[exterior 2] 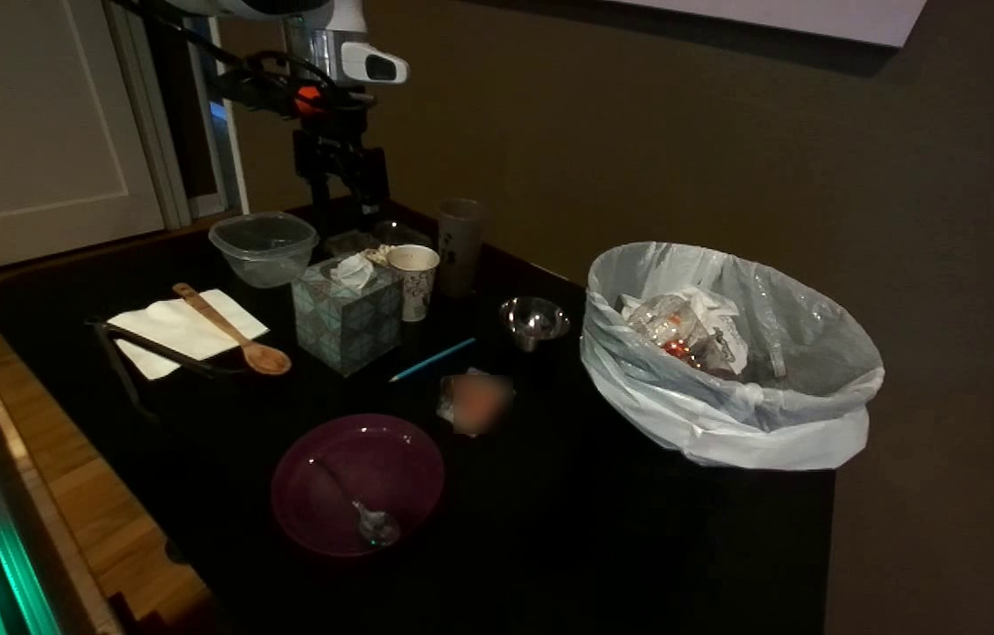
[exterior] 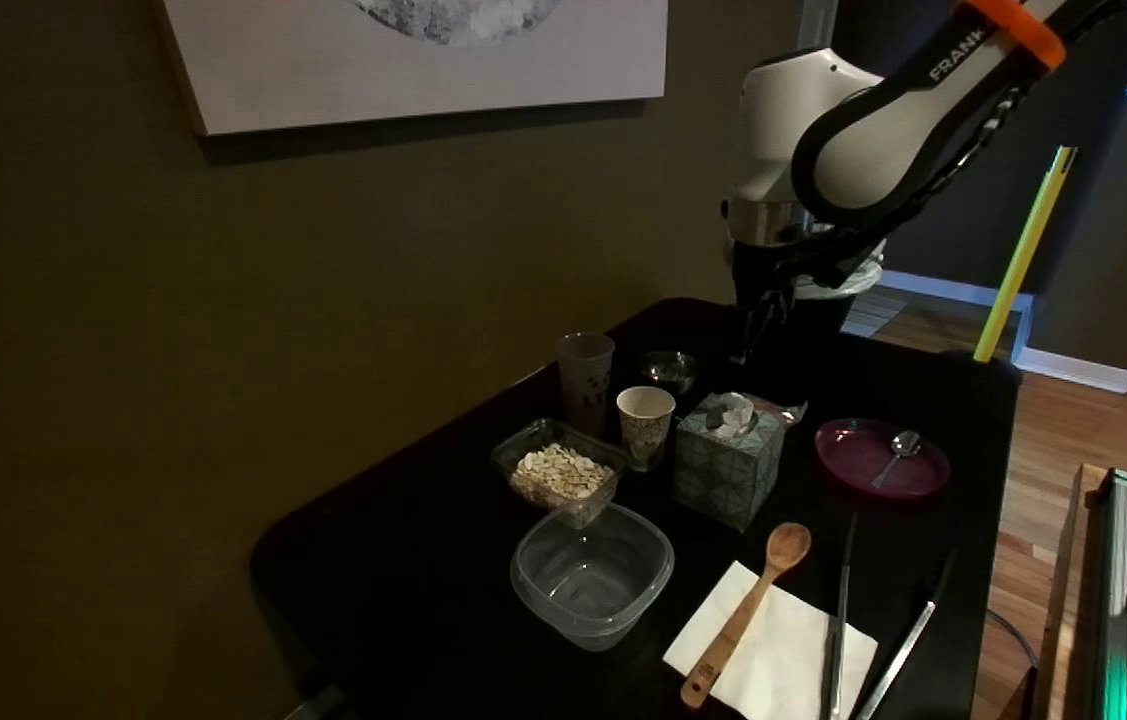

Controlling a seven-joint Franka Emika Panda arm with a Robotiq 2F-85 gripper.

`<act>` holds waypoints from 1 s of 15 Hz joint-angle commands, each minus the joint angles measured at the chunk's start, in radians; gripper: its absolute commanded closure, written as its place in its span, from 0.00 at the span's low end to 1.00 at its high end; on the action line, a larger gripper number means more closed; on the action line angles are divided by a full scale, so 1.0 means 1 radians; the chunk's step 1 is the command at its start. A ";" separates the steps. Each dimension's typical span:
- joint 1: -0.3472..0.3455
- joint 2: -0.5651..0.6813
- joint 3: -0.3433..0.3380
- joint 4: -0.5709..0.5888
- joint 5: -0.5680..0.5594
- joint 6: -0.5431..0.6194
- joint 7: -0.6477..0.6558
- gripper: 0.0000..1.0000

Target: Pull out a tissue from the box, then place it on the dresser

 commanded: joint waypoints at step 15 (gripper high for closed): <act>0.039 0.263 -0.037 0.167 0.078 0.033 -0.031 0.00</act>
